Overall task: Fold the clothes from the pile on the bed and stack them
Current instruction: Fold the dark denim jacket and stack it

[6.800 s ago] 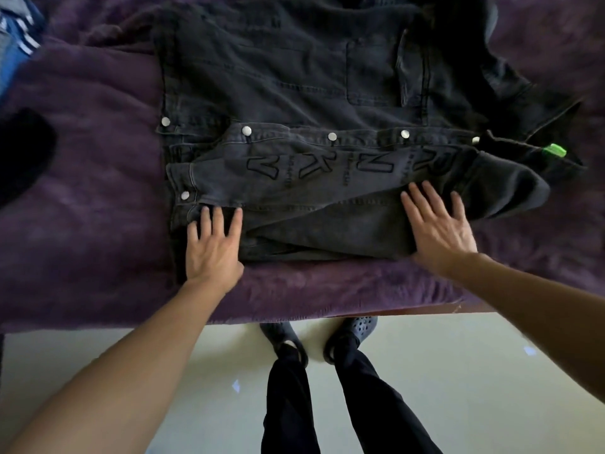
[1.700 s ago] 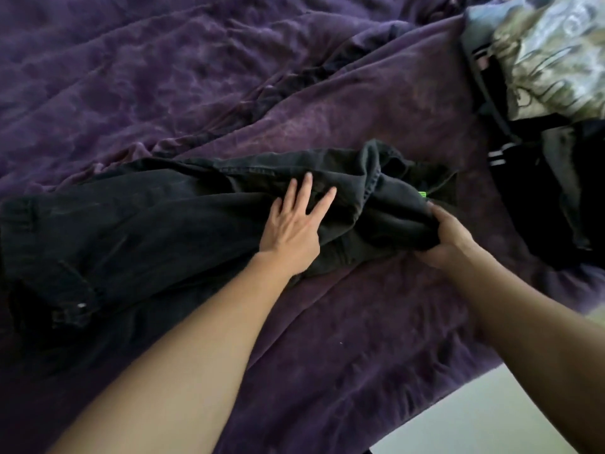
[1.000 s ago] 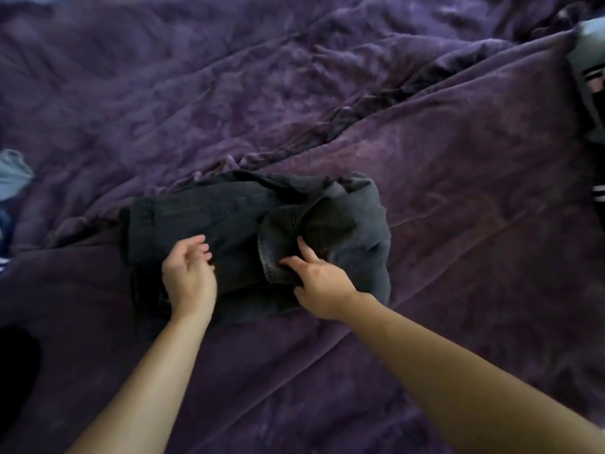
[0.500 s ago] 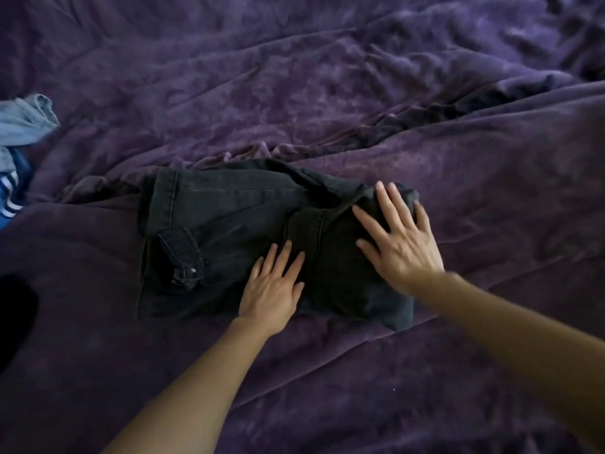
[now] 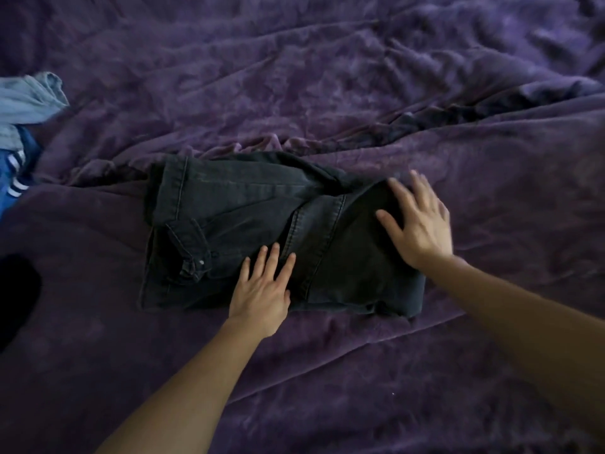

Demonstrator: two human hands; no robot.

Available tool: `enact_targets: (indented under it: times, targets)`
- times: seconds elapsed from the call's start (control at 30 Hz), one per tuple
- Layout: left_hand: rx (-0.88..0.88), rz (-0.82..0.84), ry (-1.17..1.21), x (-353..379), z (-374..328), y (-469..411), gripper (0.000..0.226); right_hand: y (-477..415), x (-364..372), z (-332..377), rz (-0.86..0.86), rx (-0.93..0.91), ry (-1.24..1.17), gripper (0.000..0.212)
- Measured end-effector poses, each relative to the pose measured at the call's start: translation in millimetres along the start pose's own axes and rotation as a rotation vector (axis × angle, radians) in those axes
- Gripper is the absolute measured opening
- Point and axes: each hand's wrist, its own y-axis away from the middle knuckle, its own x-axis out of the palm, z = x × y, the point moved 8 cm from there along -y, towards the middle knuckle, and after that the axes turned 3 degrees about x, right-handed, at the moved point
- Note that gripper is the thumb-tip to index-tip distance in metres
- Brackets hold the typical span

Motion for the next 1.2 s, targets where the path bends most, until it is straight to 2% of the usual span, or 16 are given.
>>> enact_targets:
  times: [0.07, 0.13, 0.17, 0.23, 0.33, 0.43, 0.5, 0.6, 0.67, 0.77, 0.9, 0.97, 1.1, 1.2]
  targets:
    - [-0.006, 0.004, -0.002, -1, 1, 3, 0.069, 25, -13, -41, -0.056, 0.332, -0.380, 0.068]
    - [-0.013, 0.021, 0.006, 0, -1, 2, 0.070, 52, 5, -65, 0.072, 0.684, -0.816, 0.068]
    - [-0.019, 0.030, 0.012, 2, -1, 1, 0.070, 64, 16, -65, 0.160, 0.793, -0.975, 0.061]
    - [-0.027, 0.040, 0.024, 3, 0, -3, 0.071, 73, 24, -58, 0.303, 0.870, -1.098, 0.050]
    - [-0.005, 0.057, 0.026, 4, 1, -7, 0.072, 67, 2, -37, 0.358, 0.777, -1.164, 0.063]
    - [0.020, 0.069, 0.094, -7, 5, -2, 0.066, 59, -31, 7, 0.313, 0.611, -1.128, 0.072]
    - [0.030, -0.041, 0.246, -26, 11, 10, 0.056, 53, -46, 47, 0.230, 0.527, -1.017, 0.060]
    - [-0.023, -0.311, 0.578, -58, 46, 52, 0.040, 44, -61, 123, 0.167, 0.394, -0.747, 0.040]
    - [-0.123, -0.481, 0.709, -67, 87, 89, 0.029, 39, -66, 176, 0.115, 0.300, -0.617, 0.038]
    - [-0.323, -0.620, 0.797, -63, 157, 138, 0.023, 35, -54, 254, 0.106, 0.198, -0.509, 0.036]
    - [-0.524, -0.705, 0.856, -49, 233, 176, 0.026, 33, 8, 339, 0.247, 0.096, -0.373, 0.040]
    - [-0.563, -0.723, 0.867, -46, 258, 181, 0.026, 39, 45, 363, 0.360, 0.066, -0.400, 0.042]
    - [-0.563, -0.796, 0.866, -58, 279, 169, 0.023, 44, 93, 380, 0.606, 0.152, -0.598, 0.029]
    - [-0.428, -0.883, 0.763, -91, 254, 142, 0.027, 38, 95, 373, 0.763, 0.354, -0.916, 0.030]
